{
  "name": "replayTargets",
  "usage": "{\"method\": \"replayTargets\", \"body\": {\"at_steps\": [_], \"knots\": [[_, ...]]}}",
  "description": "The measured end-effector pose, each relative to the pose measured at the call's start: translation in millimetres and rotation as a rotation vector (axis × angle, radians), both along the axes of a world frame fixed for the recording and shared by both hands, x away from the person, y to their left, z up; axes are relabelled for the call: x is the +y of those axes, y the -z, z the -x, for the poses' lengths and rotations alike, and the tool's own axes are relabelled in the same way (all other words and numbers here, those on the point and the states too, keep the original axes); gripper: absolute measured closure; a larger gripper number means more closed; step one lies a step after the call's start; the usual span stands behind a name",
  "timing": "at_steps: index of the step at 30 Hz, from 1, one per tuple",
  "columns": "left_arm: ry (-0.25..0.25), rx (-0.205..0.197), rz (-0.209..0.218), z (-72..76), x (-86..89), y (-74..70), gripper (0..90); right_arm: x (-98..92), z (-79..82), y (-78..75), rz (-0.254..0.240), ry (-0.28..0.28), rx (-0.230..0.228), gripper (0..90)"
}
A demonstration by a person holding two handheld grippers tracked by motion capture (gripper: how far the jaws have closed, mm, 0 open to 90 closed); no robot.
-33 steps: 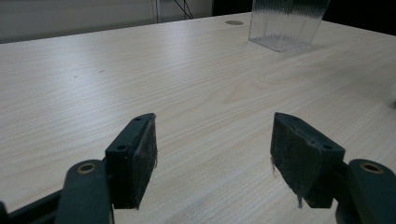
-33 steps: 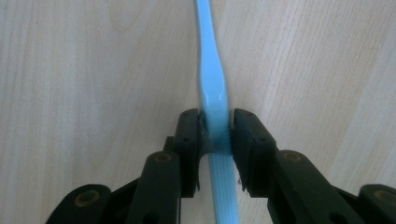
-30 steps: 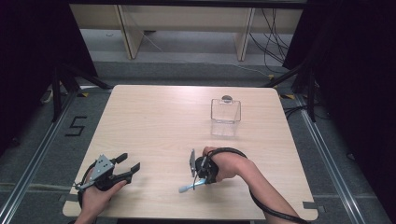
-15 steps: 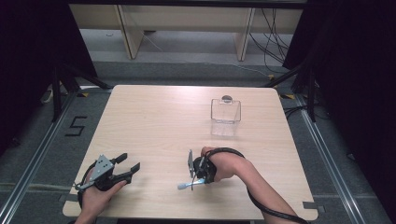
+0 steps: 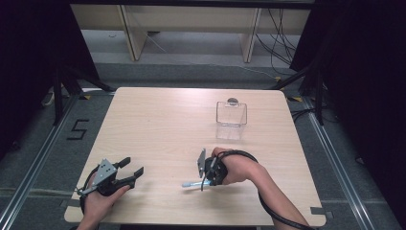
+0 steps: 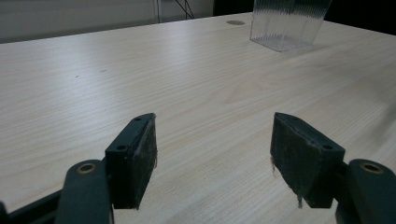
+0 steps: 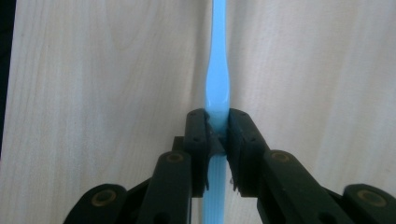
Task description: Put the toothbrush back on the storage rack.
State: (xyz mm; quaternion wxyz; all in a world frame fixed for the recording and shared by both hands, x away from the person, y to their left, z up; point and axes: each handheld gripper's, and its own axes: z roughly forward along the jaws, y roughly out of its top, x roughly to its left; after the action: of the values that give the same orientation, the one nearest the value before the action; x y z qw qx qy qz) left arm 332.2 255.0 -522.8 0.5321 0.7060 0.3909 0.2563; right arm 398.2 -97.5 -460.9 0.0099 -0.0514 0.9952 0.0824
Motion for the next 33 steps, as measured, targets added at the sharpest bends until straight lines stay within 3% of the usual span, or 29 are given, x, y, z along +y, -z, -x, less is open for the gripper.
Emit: {"method": "replayTargets", "body": {"at_steps": [3, 4, 5, 6, 10, 11, 13, 14, 17, 20, 22, 28, 33], "knots": [[-0.005, -0.001, 0.006, 0.1, 0.3, 0.1, 31.1, -10.1, -2.6, -8.1, -0.067, 0.029, -0.027, 79.1], [-0.005, -0.002, 0.007, 0.1, 0.3, 0.2, 31.1, -13.2, -4.7, -9.5, -0.100, 0.011, -0.037, 79.2], [-0.004, -0.004, 0.007, 0.2, 0.3, 0.2, 31.1, -17.5, -2.9, -11.6, -0.116, 0.055, -0.041, 79.2], [-0.002, -0.005, 0.007, 0.2, 0.3, 0.2, 31.1, -19.8, -3.7, -12.0, -0.156, 0.051, -0.043, 79.1], [-0.004, -0.002, 0.015, -0.1, 1.1, 0.2, 31.1, -34.3, -5.3, -15.0, -0.239, 0.106, -0.051, 79.1], [-0.005, 0.000, 0.014, -0.3, 1.1, 0.2, 31.1, -37.4, -7.8, -14.3, -0.259, 0.098, -0.053, 79.1], [-0.007, 0.003, 0.011, -0.6, 0.9, 0.1, 31.2, -44.8, -7.1, -14.7, -0.278, 0.152, -0.052, 79.1], [-0.006, 0.003, 0.010, -0.7, 0.8, 0.1, 31.2, -47.7, -9.0, -14.6, -0.300, 0.145, -0.059, 79.1], [-0.007, 0.005, 0.011, -0.9, 0.9, 0.1, 31.3, -57.2, -8.7, -16.2, -0.354, 0.216, -0.047, 79.1], [-0.008, 0.005, 0.015, -1.0, 0.9, 0.2, 31.4, -66.6, -13.0, -17.1, -0.407, 0.247, -0.089, 79.1], [-0.008, 0.005, 0.010, -0.9, 0.7, 0.1, 31.4, -73.5, -11.1, -19.4, -0.445, 0.308, -0.087, 79.1], [-0.003, -0.001, 0.015, -2.0, -0.2, 0.8, 31.5, -92.3, -9.3, -22.7, -0.586, 0.459, -0.146, 79.2], [-0.009, 0.007, 0.005, -0.9, 0.3, 0.0, 31.5, -104.7, -8.3, -21.5, -0.674, 0.524, -0.169, 79.2]]}}
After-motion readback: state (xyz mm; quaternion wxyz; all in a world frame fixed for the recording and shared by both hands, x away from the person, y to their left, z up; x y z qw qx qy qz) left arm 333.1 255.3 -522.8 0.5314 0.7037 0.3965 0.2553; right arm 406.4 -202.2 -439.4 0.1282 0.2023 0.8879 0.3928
